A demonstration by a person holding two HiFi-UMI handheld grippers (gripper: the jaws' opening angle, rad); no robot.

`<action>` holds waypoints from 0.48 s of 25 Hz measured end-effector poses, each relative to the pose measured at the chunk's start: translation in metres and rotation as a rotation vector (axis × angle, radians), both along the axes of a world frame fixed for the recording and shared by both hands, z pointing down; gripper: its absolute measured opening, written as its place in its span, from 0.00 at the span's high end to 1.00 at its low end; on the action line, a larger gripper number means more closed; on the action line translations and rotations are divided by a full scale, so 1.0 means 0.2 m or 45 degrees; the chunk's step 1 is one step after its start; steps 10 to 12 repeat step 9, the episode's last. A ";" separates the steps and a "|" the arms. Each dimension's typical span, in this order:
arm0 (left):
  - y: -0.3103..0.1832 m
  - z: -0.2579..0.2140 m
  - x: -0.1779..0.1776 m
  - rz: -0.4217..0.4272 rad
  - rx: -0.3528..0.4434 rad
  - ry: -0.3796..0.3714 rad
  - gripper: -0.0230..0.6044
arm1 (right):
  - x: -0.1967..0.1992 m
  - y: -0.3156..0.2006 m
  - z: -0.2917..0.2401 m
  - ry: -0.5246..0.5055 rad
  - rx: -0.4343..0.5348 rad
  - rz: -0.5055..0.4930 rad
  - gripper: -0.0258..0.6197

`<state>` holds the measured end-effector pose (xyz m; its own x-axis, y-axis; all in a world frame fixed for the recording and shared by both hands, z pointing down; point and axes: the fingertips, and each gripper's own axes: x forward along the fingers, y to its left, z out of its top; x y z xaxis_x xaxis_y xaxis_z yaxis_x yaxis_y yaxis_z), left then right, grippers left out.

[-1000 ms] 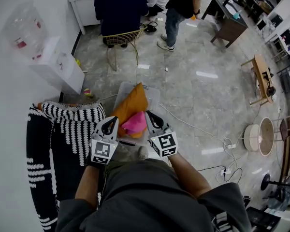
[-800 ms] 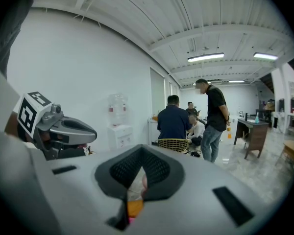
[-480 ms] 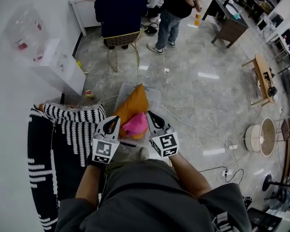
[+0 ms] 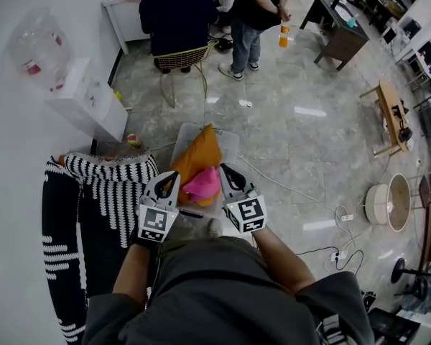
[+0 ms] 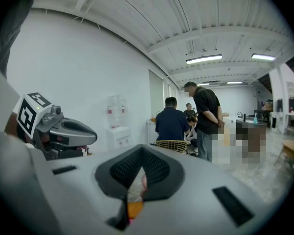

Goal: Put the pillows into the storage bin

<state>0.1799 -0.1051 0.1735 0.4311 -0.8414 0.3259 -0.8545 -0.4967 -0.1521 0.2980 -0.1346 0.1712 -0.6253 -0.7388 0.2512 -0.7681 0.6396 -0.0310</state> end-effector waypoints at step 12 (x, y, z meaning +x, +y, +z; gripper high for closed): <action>0.00 -0.01 0.02 -0.004 0.002 0.011 0.96 | 0.02 0.01 -0.01 0.005 0.002 -0.002 0.96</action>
